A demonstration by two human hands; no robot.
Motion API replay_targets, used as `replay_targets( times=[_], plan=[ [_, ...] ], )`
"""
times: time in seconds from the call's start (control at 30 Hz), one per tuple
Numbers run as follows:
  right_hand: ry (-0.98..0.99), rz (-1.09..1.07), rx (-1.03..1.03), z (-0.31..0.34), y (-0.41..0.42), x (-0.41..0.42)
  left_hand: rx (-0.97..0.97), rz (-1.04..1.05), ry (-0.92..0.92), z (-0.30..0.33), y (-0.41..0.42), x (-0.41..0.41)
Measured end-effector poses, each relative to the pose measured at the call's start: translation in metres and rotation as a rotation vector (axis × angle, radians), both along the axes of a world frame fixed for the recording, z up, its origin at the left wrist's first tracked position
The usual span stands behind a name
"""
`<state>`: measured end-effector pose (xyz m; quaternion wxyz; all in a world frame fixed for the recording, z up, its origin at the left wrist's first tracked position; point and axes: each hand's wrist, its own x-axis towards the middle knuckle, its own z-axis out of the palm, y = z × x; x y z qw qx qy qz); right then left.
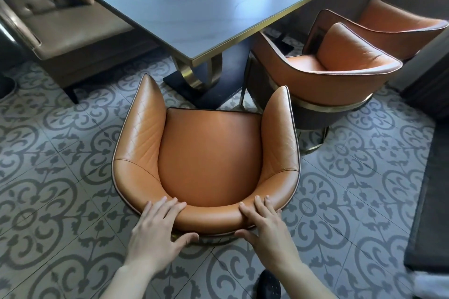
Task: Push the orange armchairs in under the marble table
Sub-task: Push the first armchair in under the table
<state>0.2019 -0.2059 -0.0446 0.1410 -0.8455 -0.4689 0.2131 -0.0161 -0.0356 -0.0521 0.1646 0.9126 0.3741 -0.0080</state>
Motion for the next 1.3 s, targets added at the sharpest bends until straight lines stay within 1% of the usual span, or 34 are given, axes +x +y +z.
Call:
replay_targets(
  times=[0.33, 0.53, 0.6, 0.73, 0.83, 1.0, 1.2, 1.3],
  plan=[
    [0.035, 0.004, -0.039, 0.002, 0.030, 0.032, -0.041, 0.034, -0.017, 0.009, 0.023, 0.029],
    [0.029, 0.025, -0.056, 0.002, 0.068, 0.062, -0.099, 0.084, -0.018, 0.032, 0.052, 0.061],
    [0.023, 0.030, -0.049, 0.001, 0.083, 0.071, -0.115, 0.090, -0.033, 0.031, 0.063, 0.070],
    [0.021, 0.033, -0.046, -0.004, 0.112, 0.095, -0.120, 0.093, -0.001, 0.026, 0.091, 0.089],
    [0.033, 0.046, -0.060, -0.002, 0.135, 0.118, -0.133, 0.133, 0.004, 0.032, 0.107, 0.114],
    [0.034, 0.075, -0.076, -0.001, 0.175, 0.157, -0.119, 0.116, -0.012, 0.007, 0.146, 0.140],
    [0.031, 0.105, -0.063, -0.006, 0.219, 0.193, -0.133, 0.171, 0.058, -0.011, 0.191, 0.169],
    [0.060, 0.109, -0.065, -0.006, 0.236, 0.209, -0.145, 0.196, 0.090, -0.016, 0.205, 0.181]
  ],
)
